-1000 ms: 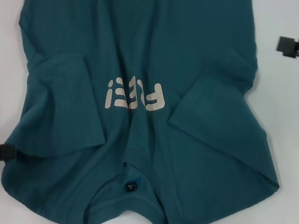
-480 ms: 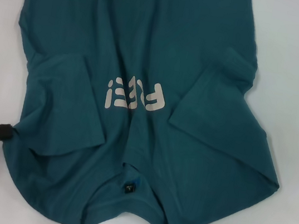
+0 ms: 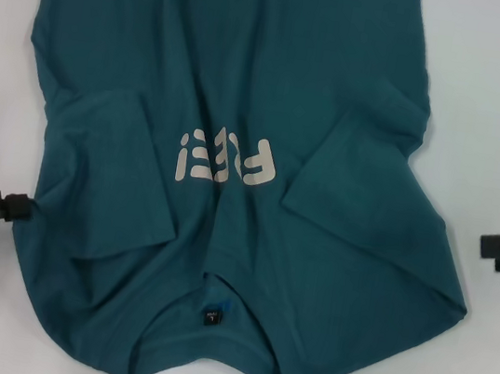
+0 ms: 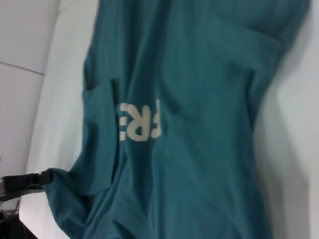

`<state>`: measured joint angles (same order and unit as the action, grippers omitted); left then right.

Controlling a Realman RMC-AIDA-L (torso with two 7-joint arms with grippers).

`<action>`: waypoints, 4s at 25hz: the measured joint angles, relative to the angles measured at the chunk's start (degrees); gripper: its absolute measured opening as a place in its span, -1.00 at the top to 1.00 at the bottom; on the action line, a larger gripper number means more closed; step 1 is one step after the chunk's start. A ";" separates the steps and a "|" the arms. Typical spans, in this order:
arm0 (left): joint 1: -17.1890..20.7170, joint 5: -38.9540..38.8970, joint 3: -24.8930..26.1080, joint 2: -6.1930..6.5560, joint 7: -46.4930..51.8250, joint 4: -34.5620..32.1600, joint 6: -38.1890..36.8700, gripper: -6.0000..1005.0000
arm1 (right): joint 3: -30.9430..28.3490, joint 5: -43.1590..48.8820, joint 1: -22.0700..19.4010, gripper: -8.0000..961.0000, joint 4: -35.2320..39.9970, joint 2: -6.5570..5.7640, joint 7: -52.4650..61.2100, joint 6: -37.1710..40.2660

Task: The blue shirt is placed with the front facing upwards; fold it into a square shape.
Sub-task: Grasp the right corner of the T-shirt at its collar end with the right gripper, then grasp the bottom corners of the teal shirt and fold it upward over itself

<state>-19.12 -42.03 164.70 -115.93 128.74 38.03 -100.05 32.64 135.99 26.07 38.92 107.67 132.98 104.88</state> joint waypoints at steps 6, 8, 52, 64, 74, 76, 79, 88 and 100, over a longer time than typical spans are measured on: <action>-1.14 0.02 0.13 0.09 0.11 0.02 0.43 0.91 | 0.45 1.52 0.13 -0.29 -4.05 0.79 0.20 -2.35; -1.60 0.10 0.01 0.04 0.12 0.03 1.02 0.91 | 0.51 2.23 0.19 -0.28 -4.12 1.26 0.50 -2.53; -2.61 0.02 0.10 0.07 0.20 -0.44 2.86 0.91 | 1.39 8.44 4.68 0.19 -3.72 5.53 0.48 -5.07; -2.06 0.73 -2.34 0.86 1.35 -0.39 1.97 0.91 | 5.70 9.55 4.82 0.77 -2.79 3.97 2.34 -4.49; 0.35 3.98 -6.20 3.54 3.39 0.64 -0.83 0.91 | 6.29 12.21 4.42 0.96 1.43 3.21 4.19 -1.79; 0.54 5.42 -5.94 3.50 3.98 1.75 -0.86 0.92 | 6.49 12.82 4.46 0.96 1.43 3.11 4.38 -1.73; 1.01 6.31 -5.71 3.39 4.66 3.39 -0.87 0.92 | 6.49 14.87 4.49 0.96 1.43 3.07 4.54 -1.65; 2.86 6.74 -5.50 3.10 5.23 8.58 -4.09 0.92 | 6.53 16.73 4.04 0.96 1.42 2.75 5.05 -1.14; 4.78 6.79 -4.54 2.33 4.80 11.69 -6.75 0.89 | 6.63 17.45 4.03 0.96 1.74 2.41 4.93 0.76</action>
<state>-14.33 -35.24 160.16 -113.60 133.54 49.72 -106.80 39.27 153.44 30.10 40.66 110.08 137.90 105.64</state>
